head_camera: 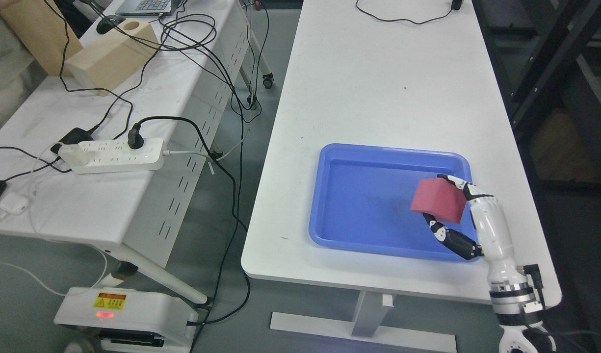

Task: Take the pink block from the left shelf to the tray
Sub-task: 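Lower the pink cube into the blue tray with the right hand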

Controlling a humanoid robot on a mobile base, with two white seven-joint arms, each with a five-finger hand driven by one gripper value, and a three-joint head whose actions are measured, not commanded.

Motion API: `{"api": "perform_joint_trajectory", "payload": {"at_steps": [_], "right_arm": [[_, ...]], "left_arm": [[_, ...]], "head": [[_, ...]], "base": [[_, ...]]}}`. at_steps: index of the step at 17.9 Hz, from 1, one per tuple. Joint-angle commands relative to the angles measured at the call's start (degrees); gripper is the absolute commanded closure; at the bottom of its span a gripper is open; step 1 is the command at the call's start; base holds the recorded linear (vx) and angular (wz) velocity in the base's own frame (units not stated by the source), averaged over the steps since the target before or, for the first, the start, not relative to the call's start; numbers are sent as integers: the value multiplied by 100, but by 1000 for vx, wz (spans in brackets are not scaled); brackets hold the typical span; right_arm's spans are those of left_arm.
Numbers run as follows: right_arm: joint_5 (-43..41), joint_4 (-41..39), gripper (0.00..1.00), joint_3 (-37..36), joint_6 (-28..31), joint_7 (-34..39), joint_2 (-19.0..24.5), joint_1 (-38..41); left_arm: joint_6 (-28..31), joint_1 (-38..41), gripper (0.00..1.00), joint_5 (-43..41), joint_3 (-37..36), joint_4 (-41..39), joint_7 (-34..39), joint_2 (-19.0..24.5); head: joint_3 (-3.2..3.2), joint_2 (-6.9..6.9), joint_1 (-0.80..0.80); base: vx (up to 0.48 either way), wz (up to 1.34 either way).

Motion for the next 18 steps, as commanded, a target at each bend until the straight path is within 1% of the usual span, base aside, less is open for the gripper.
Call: {"api": "perform_joint_trajectory", "payload": {"at_steps": [1,5,10,12,15,16,17,18], "right_arm": [[33,12,90,279,87,442,-123,130],[612,12,90,280,95,654,-193,166],[657,12,89,288,218,741,-193,175],[648,12,83,288,245,899,-176,244],[613,4,79,279,245,918,-167,306],[587,4,75,271,254,909,-150,306],[526,4,68,236,280,900,-123,306],[421,4,58,218,367,891,-114,315]], "left_arm": [[0,114,0,0,0,-100,1,100],[0,114,0,0,0,-100,1,100],[0,114,0,0,0,-100,1,100],[0,114,0,0,0,-100,1,100],[0,114,0,0,0,-100,1,100],[0,114,0,0,0,-100,1,100],[0,114,0,0,0,-100,1,100],[0,114,0,0,0,-100,1,100]], "head": [[0,0,0],[0,0,0],[0,0,0],[0,0,0],[0,0,0],[0,0,0],[0,0,0],[0,0,0]], "base": [[110,1],[91,1],[89,0],[78,0],[60,0],[45,0],[27,0],[27,0]]}}
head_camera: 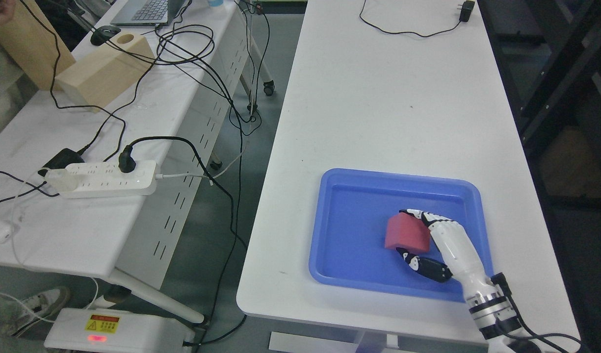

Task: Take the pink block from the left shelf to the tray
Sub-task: 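Lower the pink cube into the blue tray with the right hand, then open the right hand to release the pink cube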

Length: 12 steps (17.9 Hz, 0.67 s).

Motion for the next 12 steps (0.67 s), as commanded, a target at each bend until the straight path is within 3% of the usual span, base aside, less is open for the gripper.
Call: {"api": "perform_joint_trajectory", "payload": {"at_steps": [1,2,4,9,12], "right_arm": [[-326,-4,48,-24,285,0,-123,66],[-667,-4,33,-16,400,8,-149,75],[-1274,-4,17,-16,454,26,-184,128],[-2295,-4,3,-33,445,26,-307,198],[-3540,-13,1,-33,437,26,-675,295]], "left_arm": [[0,114,0,0,0,-100,1,100],[0,114,0,0,0,-100,1,100],[0,114,0,0,0,-100,1,100],[0,114,0,0,0,-100,1,100],[0,114,0,0,0,-100,1,100]], "head": [[0,0,0],[0,0,0],[0,0,0],[0,0,0],[0,0,0]], "base": [[0,0],[0,0],[0,0],[0,0],[0,0]]}}
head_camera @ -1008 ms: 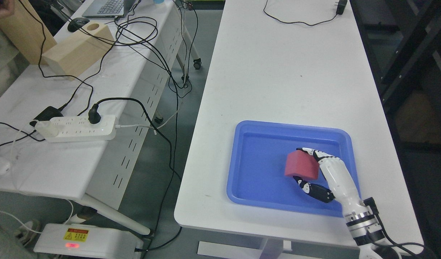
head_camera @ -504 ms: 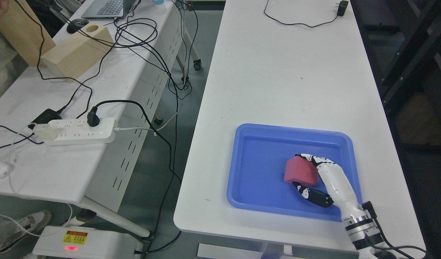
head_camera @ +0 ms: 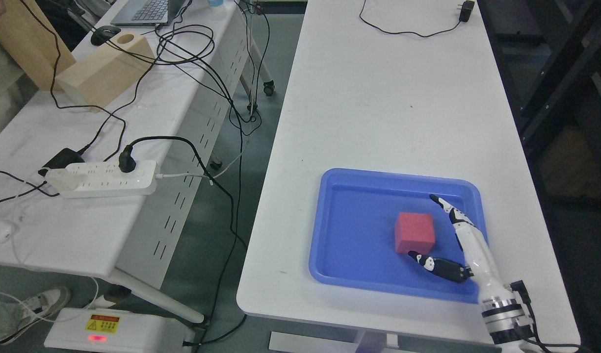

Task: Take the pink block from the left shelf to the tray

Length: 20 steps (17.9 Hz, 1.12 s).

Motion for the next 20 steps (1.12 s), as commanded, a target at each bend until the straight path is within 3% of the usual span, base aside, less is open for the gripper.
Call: {"api": "perform_joint_trajectory", "payload": {"at_steps": [1,6,9,15,20], "right_arm": [[-2391,-9,1,-22,-47,0,-708,117],[-4162,-1,1,-294,66,307,-754,144],[-4234,-9,1,-558,269,316,-517,65],[-4892,-9,1,-576,-503,765,-507,135],[-4955,-1,1,-576,-469,747,-358,117]], "left_arm": [[1,114,0,0,0,-100,1,100],[0,114,0,0,0,-100,1,100],[1,114,0,0,0,-100,1,100],[1,114,0,0,0,-100,1,100],[1,114,0,0,0,-100,1,100]], "head": [[0,0,0],[0,0,0],[0,0,0],[0,0,0],[0,0,0]], "base": [[0,0],[0,0],[-19,0],[-88,-20],[-145,-13]]}}
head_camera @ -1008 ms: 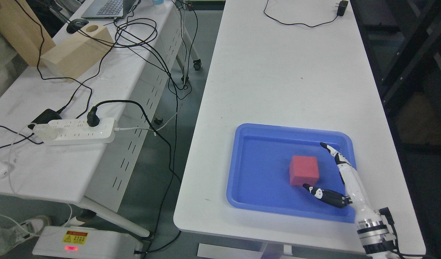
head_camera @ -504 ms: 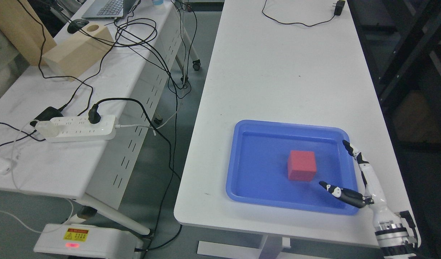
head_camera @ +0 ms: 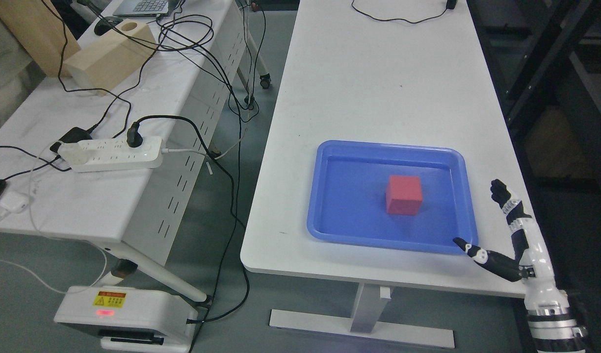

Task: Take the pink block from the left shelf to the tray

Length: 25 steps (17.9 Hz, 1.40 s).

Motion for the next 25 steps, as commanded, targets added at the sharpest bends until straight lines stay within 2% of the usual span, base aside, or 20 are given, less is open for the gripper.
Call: {"api": "perform_joint_trajectory", "payload": {"at_steps": [1,16,22,25], "right_arm": [[-1689,6,1,-152,45,0,104,-9],[-1663,50,1,-223,1618,26,87,-53],[-1654,59,1,-258,1671,183,-71,-9],[-1654,67,1,-258,1698,246,-1,-35]], "left_arm": [[1,113,0,0,0,-100,1,100],[1,113,0,0,0,-100,1,100],[1,113,0,0,9,-100,1,100],[1,113,0,0,0,-100,1,100]], "head": [[0,0,0],[0,0,0],[0,0,0],[0,0,0]], "base": [[-112,0],[-60,-98],[-62,-28],[-64,73]]}}
